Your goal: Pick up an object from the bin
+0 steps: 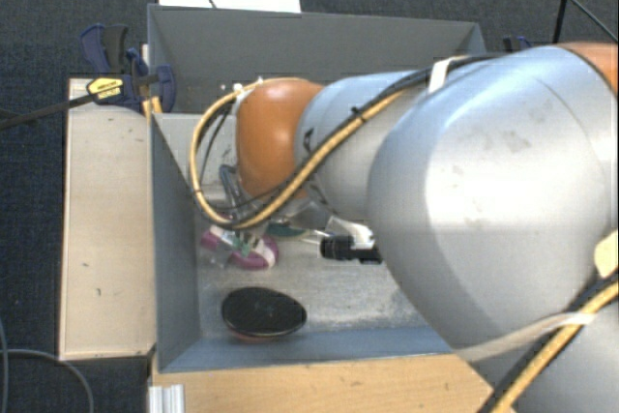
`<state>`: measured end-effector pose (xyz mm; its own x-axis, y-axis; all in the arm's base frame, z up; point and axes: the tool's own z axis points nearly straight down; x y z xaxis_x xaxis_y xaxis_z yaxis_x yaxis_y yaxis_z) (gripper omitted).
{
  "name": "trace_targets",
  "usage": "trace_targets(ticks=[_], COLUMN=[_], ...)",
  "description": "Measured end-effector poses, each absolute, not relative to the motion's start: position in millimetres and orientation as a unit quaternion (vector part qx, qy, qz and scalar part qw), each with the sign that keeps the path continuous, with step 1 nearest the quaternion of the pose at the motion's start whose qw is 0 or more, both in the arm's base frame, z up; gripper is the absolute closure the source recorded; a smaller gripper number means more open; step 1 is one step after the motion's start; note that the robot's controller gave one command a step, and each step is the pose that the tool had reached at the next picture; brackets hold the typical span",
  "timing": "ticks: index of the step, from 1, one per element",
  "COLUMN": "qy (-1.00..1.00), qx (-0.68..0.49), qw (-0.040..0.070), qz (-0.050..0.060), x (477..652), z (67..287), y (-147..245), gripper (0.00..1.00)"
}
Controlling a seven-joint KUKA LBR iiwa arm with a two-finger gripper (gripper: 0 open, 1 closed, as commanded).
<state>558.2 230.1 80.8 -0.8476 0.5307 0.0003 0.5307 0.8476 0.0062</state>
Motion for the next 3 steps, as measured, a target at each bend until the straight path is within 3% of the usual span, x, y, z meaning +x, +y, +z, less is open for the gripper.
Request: trace_targets(ticks=[1,2,3], qy=[0.962,0.962,0.963], qx=[0.273,0.272,0.269], qw=[0.002,0.001,0.002], qz=[0.002,0.001,0.002], x=[559.2,559.2,560.6], z=[122.1,132.3,193.9], y=[230.7,230.5,230.8], gripper=[1.0,1.0,1.0])
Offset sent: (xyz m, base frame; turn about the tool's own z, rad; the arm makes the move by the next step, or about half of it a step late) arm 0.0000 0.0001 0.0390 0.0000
